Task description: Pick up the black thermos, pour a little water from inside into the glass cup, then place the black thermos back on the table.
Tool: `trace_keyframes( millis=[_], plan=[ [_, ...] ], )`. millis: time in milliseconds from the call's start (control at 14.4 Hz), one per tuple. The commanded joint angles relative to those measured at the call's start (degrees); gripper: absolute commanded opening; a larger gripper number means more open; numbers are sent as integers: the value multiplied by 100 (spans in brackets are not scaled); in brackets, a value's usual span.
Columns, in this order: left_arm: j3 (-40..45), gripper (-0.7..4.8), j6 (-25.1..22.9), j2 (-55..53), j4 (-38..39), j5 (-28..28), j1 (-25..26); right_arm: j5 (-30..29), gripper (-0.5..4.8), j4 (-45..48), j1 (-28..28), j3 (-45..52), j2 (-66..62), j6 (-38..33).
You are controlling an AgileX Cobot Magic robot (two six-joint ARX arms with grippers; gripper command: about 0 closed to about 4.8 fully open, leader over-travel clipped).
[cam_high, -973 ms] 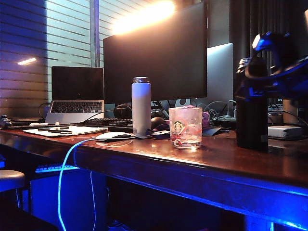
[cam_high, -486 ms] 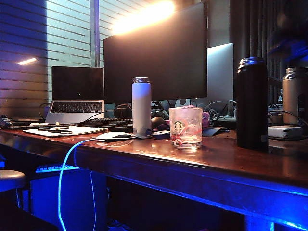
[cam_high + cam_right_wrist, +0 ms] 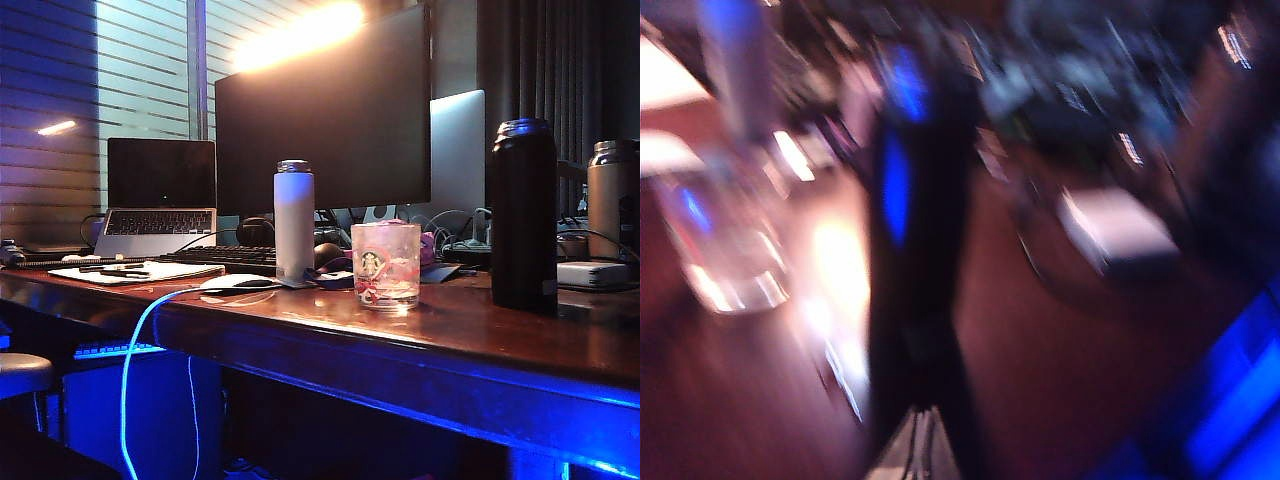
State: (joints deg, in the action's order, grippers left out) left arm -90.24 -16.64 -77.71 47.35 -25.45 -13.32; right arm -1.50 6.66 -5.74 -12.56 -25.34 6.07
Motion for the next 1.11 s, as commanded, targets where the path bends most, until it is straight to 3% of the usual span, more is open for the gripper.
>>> trace_keyframes(
  millis=[69,625,1112],
  plan=[
    [-17,-2,15,13,-72,-26,-4,341,-5,-577,26,540,767,-17],
    [-17,-2,15,15,-72,-24,-4,455,-5,-1639,330,1220,1902,-284],
    [-17,-2,15,15,-74,-24,-4,435,-5,-1639,643,1220,2522,-284]
  ],
)
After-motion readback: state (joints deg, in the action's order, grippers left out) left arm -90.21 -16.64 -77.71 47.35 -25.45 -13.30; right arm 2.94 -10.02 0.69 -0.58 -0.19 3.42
